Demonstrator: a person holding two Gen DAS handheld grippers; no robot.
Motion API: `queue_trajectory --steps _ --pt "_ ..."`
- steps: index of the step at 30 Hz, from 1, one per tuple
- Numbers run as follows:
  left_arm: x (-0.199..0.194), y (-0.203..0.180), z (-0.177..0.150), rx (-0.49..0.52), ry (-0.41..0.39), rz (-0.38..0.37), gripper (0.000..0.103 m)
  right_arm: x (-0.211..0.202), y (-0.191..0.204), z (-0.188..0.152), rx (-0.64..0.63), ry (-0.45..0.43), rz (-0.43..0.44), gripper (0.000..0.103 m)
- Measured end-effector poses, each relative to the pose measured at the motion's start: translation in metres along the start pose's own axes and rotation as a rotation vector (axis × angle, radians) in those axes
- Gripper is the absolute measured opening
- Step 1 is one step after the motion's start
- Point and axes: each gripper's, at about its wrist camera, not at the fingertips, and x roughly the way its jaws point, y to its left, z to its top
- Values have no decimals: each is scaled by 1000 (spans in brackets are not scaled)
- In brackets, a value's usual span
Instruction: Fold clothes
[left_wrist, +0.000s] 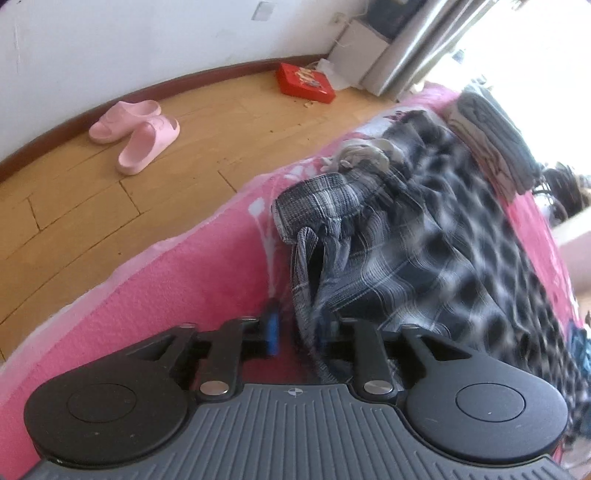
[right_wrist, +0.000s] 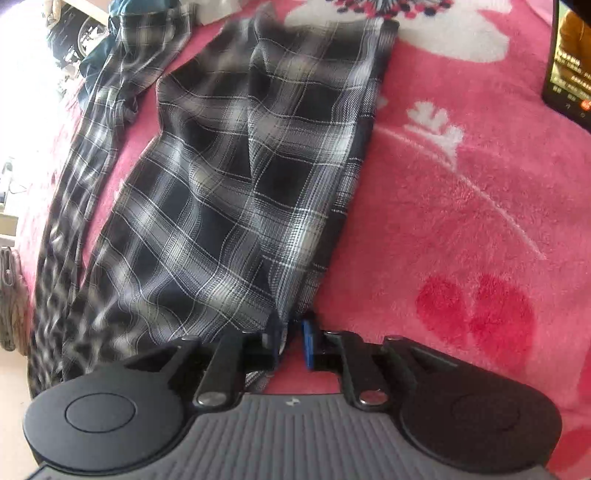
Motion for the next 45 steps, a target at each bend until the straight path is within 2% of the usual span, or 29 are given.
queue_trajectory --steps 1,2,4,7,10,12,14,17,19,21,25,28,32,33,34,36,38,39,41,43,45 --pt "-5 1 -1 9 2 12 37 -4 -2 1 -3 2 6 36" --pt "-10 1 -2 17 3 24 42 -12 -4 2 -13 -14 2 38" --pt "-24 -1 -6 23 -21 46 47 -30 -10 4 -41 -62 -15 39" --pt "-47 -15 -16 57 -98 61 47 -57 -23 18 -32 -170 16 40" --pt "-60 -43 -29 125 -172 28 47 -61 -35 48 -16 -258 2 40" --pt "-55 -68 -40 193 -147 -25 47 -53 -44 74 7 -303 -4 40" --pt "-43 -90 -51 264 -110 -36 46 -40 -52 98 32 -328 -15 40" --pt "-21 -123 -70 398 -56 -20 46 -16 -64 128 70 -342 -54 33" --pt "-9 -134 -79 467 -36 19 46 -11 -66 135 68 -345 -62 3" --pt "-1 -138 -85 501 -17 60 45 -18 -63 134 35 -364 -78 3" --pt "0 -126 -87 488 -11 92 45 -53 -60 115 -43 -448 -178 3" --pt "1 -116 -87 462 -4 108 44 -51 -79 113 -11 -411 -246 3" --pt "-1 -117 -89 496 -12 122 44 -35 -89 112 19 -360 -300 5" --pt "-1 -118 -90 507 -13 124 44 -34 -84 109 -8 -366 -332 11" --pt "-1 -120 -92 518 -13 126 44 -36 -78 106 -42 -380 -368 25" --pt "-2 -120 -92 529 -16 127 44 -43 -65 96 -115 -415 -444 37" --pt "-3 -122 -93 536 -28 127 44 -51 -51 87 -189 -450 -519 37" --pt "-4 -123 -93 540 -34 127 44 -58 -42 79 -237 -499 -533 37" --pt "-5 -123 -93 555 -50 126 44 -78 -23 61 -344 -627 -533 37" --pt "-6 -123 -94 569 -65 124 44 -89 3 42 -496 -721 -450 37" --pt "-4 -122 -96 582 -72 128 44 -83 33 28 -688 -703 -349 38"
